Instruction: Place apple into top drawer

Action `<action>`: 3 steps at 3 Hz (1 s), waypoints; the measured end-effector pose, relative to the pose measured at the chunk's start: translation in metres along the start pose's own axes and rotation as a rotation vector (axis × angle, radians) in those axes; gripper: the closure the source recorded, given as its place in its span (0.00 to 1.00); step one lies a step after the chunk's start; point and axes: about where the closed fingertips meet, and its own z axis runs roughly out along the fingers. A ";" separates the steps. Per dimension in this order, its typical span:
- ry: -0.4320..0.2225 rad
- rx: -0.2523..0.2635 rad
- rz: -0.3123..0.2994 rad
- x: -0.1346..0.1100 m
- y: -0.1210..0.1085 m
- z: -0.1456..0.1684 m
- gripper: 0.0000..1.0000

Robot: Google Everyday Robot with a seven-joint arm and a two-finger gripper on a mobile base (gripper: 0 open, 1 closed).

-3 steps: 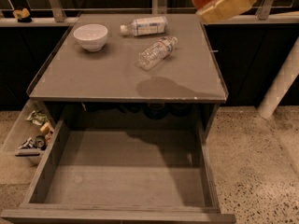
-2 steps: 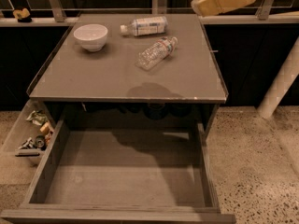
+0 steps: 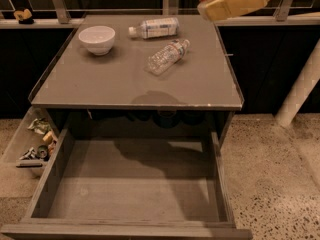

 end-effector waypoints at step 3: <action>-0.047 -0.090 -0.090 0.017 0.166 0.009 1.00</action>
Offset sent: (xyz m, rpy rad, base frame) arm -0.1810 0.0666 -0.1534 0.0301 0.1097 0.1983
